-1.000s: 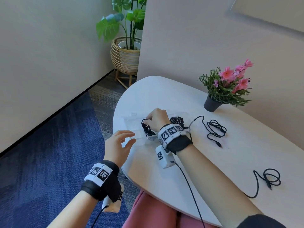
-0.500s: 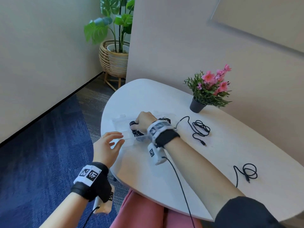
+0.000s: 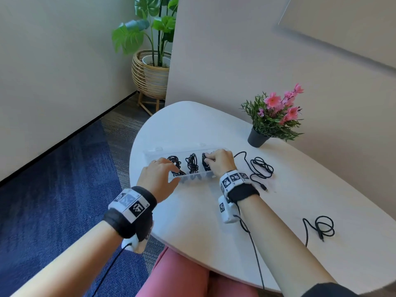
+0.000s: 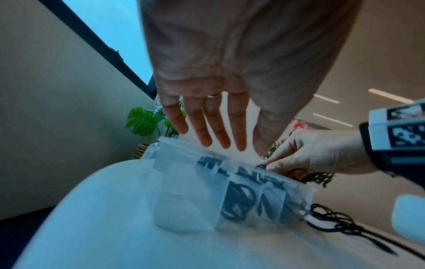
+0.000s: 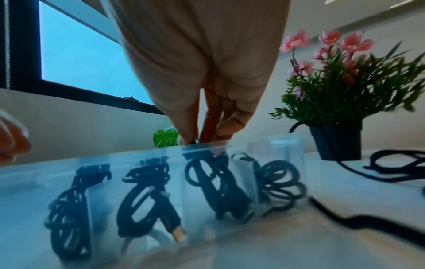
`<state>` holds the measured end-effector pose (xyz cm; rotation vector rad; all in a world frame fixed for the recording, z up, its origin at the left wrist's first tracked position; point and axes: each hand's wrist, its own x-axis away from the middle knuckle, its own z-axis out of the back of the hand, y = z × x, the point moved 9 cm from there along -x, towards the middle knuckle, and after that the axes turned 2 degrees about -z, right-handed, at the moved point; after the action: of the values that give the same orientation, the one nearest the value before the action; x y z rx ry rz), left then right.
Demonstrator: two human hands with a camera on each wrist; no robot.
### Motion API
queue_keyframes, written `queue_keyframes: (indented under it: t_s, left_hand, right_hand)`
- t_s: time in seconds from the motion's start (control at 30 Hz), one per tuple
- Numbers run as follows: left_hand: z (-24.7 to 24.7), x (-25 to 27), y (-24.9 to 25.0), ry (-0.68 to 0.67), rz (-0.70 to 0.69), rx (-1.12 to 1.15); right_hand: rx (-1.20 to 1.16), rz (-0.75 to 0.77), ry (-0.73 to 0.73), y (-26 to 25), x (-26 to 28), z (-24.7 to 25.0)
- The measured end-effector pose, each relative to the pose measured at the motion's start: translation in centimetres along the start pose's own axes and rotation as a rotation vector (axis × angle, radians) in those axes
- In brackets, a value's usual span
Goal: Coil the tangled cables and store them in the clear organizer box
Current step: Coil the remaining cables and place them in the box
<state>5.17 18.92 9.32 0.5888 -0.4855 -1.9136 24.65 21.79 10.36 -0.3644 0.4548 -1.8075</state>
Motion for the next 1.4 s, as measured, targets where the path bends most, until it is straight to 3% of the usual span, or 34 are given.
queue_keyframes:
  t_s: [0.1, 0.37, 0.57, 0.73, 1.03, 1.4]
  left_hand:
    - [-0.3, 0.3, -1.6, -0.008, 0.062, 0.064]
    - [-0.4, 1.3, -2.1, 0.035, 0.023, 0.084]
    - [-0.4, 1.4, -1.8, 0.001, 0.014, 0.062]
    - [-0.5, 0.5, -1.1, -0.005, -0.012, 0.059]
    - [-0.3, 0.1, -1.2, -0.021, -0.031, 0.087]
    - [-0.3, -0.2, -1.3, -0.009, -0.071, 0.092]
  right_hand:
    - [-0.007, -0.073, -0.01, -0.2, -1.4, -1.0]
    - [0.072, -0.256, -0.154, 0.4, -3.8, -1.5]
    - [0.253, -0.183, -0.121, -1.8, -3.6, -1.2]
    - [0.324, -0.149, -0.206, -1.9, -2.9, -2.2]
    - [0.373, -0.192, -0.312, -1.1, -3.2, -2.2]
    - [0.357, -0.211, -0.299, 0.4, -3.2, -3.0]
